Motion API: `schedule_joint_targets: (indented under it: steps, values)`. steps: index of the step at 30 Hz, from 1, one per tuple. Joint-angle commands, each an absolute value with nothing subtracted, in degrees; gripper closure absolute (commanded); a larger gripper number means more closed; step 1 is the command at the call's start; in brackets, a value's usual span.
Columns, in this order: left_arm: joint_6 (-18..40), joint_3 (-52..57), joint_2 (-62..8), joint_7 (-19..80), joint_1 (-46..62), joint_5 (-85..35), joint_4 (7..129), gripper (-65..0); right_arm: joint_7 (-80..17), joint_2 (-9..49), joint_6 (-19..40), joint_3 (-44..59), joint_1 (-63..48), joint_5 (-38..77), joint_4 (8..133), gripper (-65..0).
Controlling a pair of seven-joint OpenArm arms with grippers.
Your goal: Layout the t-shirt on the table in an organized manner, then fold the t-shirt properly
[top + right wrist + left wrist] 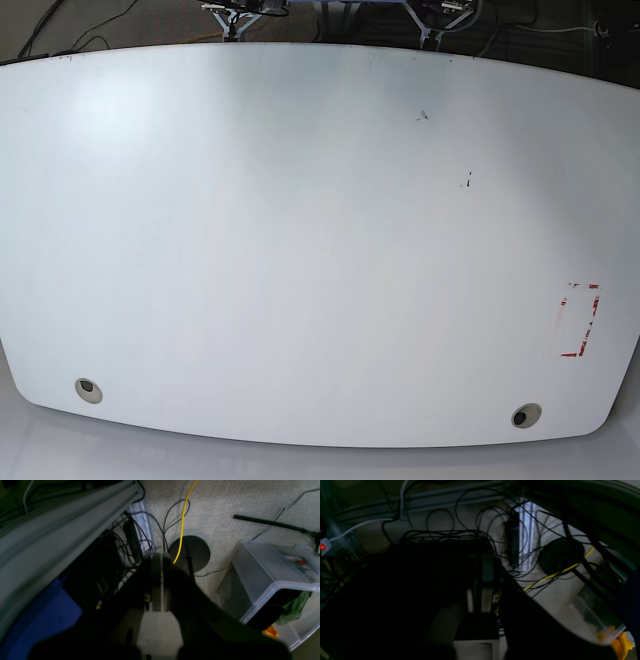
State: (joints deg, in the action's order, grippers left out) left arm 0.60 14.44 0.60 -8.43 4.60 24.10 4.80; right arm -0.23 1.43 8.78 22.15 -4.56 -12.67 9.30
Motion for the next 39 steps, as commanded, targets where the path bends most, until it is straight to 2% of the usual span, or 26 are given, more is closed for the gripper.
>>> schedule_joint_targets:
  steps: [1,21,29,39]
  values:
    - [0.36,14.32,0.32,-9.26,4.95,24.17,5.18,-1.9,-0.12,1.3,9.69,22.27,-5.28,-12.66,9.94,0.0]
    - [0.49,14.15,0.21,-9.61,5.64,24.04,7.57,-1.5,5.48,1.17,9.41,21.58,-6.93,-12.8,10.18,0.0]
    - [0.76,14.03,-0.15,-9.58,7.59,24.09,10.41,-0.9,3.62,1.52,9.49,19.76,-8.13,-12.7,12.1,0.0]
    - [0.7,13.98,-0.18,-9.39,10.04,23.97,11.1,-0.5,0.92,3.02,8.97,12.8,-8.4,-12.71,11.85,0.0]
